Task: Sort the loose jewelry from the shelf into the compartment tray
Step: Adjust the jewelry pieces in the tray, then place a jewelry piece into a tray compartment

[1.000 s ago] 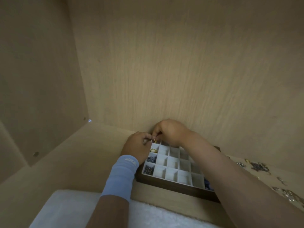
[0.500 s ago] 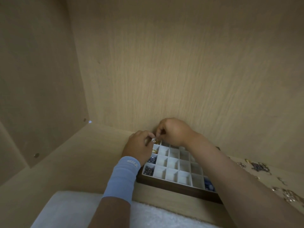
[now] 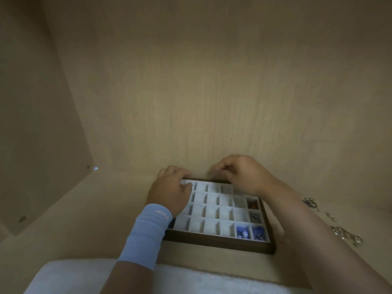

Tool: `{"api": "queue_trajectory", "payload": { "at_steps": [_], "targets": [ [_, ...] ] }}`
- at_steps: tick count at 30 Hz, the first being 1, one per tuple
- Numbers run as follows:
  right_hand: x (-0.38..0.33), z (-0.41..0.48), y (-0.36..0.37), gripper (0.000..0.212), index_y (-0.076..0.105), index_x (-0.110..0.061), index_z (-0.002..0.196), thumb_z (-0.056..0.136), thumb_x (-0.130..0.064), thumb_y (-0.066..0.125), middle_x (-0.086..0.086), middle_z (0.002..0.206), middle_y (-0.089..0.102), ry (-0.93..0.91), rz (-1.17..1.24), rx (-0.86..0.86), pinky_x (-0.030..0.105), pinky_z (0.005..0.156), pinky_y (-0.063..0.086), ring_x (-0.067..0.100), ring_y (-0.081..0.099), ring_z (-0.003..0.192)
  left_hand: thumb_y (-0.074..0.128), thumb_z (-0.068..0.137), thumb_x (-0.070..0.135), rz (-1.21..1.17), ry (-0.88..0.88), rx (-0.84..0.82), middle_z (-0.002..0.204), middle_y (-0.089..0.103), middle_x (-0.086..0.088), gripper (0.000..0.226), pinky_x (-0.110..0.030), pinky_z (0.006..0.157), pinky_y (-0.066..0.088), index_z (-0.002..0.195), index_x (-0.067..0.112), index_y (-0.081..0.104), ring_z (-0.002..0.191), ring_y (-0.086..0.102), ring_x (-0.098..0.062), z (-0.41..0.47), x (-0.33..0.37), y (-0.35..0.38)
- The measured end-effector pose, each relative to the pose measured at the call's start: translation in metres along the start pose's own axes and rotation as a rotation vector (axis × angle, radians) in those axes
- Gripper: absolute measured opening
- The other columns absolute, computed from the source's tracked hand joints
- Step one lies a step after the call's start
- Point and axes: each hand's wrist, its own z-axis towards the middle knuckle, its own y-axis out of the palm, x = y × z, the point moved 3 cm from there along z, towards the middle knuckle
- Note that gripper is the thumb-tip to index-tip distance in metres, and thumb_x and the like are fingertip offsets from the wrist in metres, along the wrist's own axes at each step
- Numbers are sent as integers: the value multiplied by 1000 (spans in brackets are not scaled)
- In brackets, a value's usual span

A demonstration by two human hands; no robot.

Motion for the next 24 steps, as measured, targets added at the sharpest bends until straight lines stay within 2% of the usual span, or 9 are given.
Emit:
{"api": "queue_trajectory", "payload": {
  "at_steps": [2, 5, 8, 12, 16, 19, 21, 24],
  "targets": [
    [27, -21, -20, 19, 75, -27, 110, 96, -23, 63, -13, 112, 69, 85, 0, 56, 28, 94, 50, 7, 64, 103, 56, 92, 24, -40, 68, -25, 120, 57, 5, 28, -27, 99, 38, 119, 23, 63, 116, 45, -16, 1, 25, 6],
    [69, -48, -40, 16, 77, -34, 105, 92, -35, 68, -17, 107, 73, 223, -73, 64, 31, 92, 53, 6, 66, 99, 55, 92, 29, -71, 133, -109, 119, 59, 8, 29, -31, 102, 39, 120, 26, 62, 117, 46, -13, 2, 64, 26],
    [99, -68, -41, 17, 76, -40, 102, 90, -32, 68, -19, 106, 73, 297, -154, 17, 30, 88, 54, 5, 66, 95, 54, 93, 31, -88, 166, -216, 122, 58, 10, 29, -34, 104, 39, 121, 29, 61, 118, 46, -11, 4, 101, 52],
    [115, -73, -30, 26, 74, -42, 108, 90, -26, 65, -19, 114, 72, 304, -205, 13, 30, 91, 53, 7, 66, 103, 55, 90, 39, -8, 221, -304, 134, 52, 8, 40, -36, 109, 36, 129, 29, 57, 126, 41, -15, 8, 134, 87],
    [118, -71, -17, 24, 73, -38, 113, 91, -37, 63, -11, 116, 72, 296, -230, -3, 33, 91, 53, 14, 65, 105, 57, 84, 50, 102, 190, -383, 143, 39, 10, 62, -37, 112, 32, 141, 29, 43, 133, 33, -15, 5, 140, 113],
    [119, -68, -12, 25, 74, -35, 113, 91, -40, 63, -6, 113, 71, 289, -273, 1, 33, 87, 54, 17, 65, 103, 59, 82, 44, 76, 203, -384, 143, 36, 11, 62, -36, 111, 33, 140, 31, 42, 133, 31, -14, 4, 138, 117],
    [117, -66, -12, 22, 74, -34, 110, 91, -38, 63, -4, 110, 71, 295, -307, 3, 30, 84, 52, 19, 65, 101, 60, 81, 42, 61, 224, -386, 142, 37, 12, 61, -36, 111, 33, 139, 33, 42, 132, 31, -13, 4, 137, 117],
    [118, -65, -9, 19, 76, -30, 104, 92, -32, 60, 0, 104, 71, 301, -344, 1, 32, 79, 54, 22, 66, 95, 59, 84, 45, 42, 242, -371, 142, 39, 13, 58, -37, 112, 32, 139, 35, 42, 132, 32, -11, 2, 138, 115]
  ]
}}
